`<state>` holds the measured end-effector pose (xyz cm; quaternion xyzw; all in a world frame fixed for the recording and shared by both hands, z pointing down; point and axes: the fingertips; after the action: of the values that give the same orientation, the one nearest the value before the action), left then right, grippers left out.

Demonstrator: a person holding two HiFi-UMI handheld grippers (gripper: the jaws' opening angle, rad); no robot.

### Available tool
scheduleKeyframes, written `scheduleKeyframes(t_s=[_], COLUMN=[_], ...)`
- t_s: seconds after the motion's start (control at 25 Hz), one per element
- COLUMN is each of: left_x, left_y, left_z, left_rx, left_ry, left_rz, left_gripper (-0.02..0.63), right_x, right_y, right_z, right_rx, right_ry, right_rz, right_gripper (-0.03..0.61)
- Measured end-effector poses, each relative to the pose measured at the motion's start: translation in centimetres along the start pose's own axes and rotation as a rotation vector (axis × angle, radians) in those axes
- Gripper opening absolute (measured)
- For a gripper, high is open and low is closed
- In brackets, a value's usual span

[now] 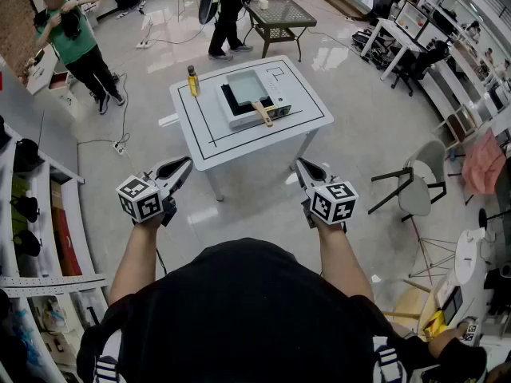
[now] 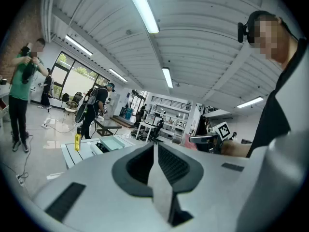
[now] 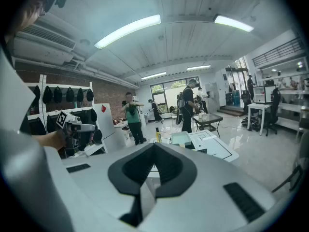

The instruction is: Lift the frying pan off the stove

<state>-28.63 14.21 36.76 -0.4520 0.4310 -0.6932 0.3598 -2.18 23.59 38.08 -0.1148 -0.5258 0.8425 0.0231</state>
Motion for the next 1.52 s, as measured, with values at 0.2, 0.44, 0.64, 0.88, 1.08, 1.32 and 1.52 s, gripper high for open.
scheduleKeyframes(t_s=[0.2, 0.44, 0.64, 0.88, 1.08, 1.32, 1.52], left_x=[0.6, 0.3, 1.0, 1.2, 1.3, 2.0, 2.7], left_y=[-0.3, -0.3, -0.1, -0.4, -0.4, -0.5, -0.2], left_z=[0.3, 0.9, 0.9, 1.5, 2.1, 3.1, 4.1], left_rx=[0.012, 0.025, 0.02, 0.029, 0.035, 0.051, 0.062], left_ry=[-0.009, -0.053, -0.061, -0.074, -0.084, -0.08, -0.072], left_rz=[-0.009, -0.006, -0.009, -0.019, -0.011, -0.011, -0.01], left_gripper=[0.034, 0.035, 0.034, 0.035, 0.035, 0.035, 0.034], right_x=[0.0, 0.4, 0.3, -0.5, -0.8, -1.9, -2.7], right_y=[0.2, 0.5, 1.0, 1.2, 0.9, 0.6, 1.1], right_z=[0.4, 0.5, 0.7, 0.6, 0.9, 1.9, 3.0], right_rx=[0.0, -0.014, -0.044, -0.046, -0.046, -0.042, -0.046], right_ry=[-0.003, -0.009, -0.03, -0.06, -0.062, -0.06, -0.051], right_rz=[0.003, 0.016, 0.052, 0.072, 0.08, 0.098, 0.104], right_gripper=[0.005, 0.005, 0.005, 0.005, 0.005, 0.005, 0.005])
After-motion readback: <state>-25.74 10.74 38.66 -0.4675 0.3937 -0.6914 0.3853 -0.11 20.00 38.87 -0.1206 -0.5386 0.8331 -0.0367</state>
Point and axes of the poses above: the fingertips, and each gripper's own axes: z forward along the fingers, x to its left, y out of its top, and after that the axes turned 5 degrees about x, right-handed
